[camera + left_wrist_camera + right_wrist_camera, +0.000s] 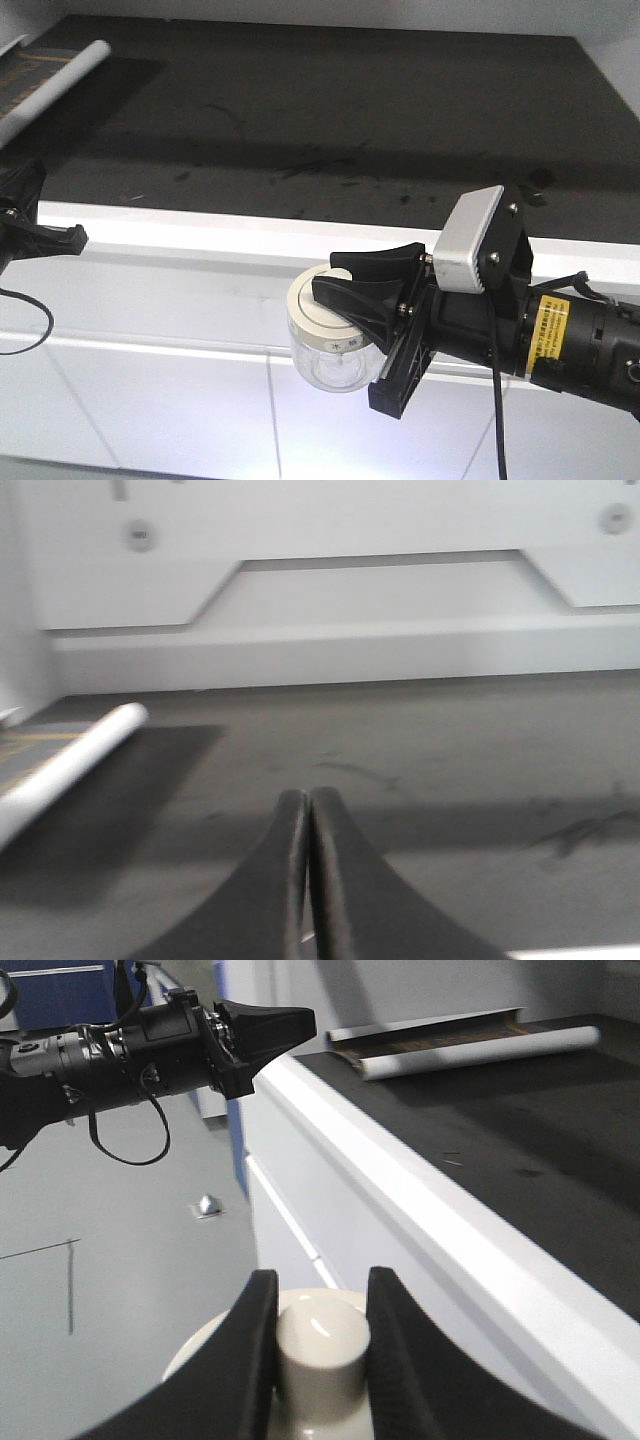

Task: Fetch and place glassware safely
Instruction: 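Hold the jar in the right gripper while the base drives across the lab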

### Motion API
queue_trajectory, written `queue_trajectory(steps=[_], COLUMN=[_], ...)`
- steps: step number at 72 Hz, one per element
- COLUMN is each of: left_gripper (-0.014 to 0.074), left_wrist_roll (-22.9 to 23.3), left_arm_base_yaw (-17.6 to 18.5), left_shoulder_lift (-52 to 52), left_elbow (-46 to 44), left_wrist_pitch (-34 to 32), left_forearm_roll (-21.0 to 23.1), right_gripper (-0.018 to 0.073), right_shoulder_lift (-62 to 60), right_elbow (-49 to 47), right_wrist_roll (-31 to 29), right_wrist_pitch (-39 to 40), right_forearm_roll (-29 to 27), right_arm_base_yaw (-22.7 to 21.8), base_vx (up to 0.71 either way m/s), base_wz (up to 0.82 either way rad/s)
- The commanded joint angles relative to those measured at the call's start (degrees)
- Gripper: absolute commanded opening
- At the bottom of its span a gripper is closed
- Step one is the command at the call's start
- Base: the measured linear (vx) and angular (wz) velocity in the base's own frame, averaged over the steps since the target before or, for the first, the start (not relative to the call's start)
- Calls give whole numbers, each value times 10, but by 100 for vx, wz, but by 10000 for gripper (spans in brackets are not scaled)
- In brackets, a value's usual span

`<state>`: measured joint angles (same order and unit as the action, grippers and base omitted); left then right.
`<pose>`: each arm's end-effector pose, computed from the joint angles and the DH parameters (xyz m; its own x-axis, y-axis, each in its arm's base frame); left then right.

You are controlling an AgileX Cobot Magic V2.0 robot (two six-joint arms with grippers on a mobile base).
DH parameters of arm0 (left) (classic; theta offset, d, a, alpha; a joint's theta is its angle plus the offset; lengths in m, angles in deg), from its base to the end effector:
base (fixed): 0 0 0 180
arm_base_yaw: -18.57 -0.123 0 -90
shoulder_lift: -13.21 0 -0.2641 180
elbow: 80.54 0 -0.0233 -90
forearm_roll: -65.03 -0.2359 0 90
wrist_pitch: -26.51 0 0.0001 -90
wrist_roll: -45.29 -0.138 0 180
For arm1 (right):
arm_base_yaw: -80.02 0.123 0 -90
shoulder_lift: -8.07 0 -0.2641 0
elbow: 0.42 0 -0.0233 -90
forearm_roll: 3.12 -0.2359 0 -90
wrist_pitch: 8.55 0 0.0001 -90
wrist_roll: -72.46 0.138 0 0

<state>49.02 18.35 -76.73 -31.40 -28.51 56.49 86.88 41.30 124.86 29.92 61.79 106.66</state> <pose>0.3082 -0.0156 0.2375 0.1007 0.0210 -0.9947 0.1152 0.9928 0.0326 0.2113 0.1929 0.2587 -0.0822 -0.1494 -0.9854 -0.8789 0.4771 0.0010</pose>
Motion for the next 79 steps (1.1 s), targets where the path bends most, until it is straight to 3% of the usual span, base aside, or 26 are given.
queue_trajectory(steps=[1,79], left_gripper=[-7,-7], left_wrist_roll=[5,5], left_arm_base_yaw=[0,0], left_shoulder_lift=[17,17], left_elbow=[-11,-11], left_wrist_pitch=[-41,-41], left_forearm_roll=[7,7], right_gripper=[-3,-3], right_shoulder_lift=[-17,-17], right_elbow=[-17,-17], right_wrist_roll=[-4,-4], right_wrist_pitch=[43,43], right_forearm_roll=[-26,-26], right_arm_base_yaw=[-1,-1], base_vx=[-10,-14], base_wz=[38,54])
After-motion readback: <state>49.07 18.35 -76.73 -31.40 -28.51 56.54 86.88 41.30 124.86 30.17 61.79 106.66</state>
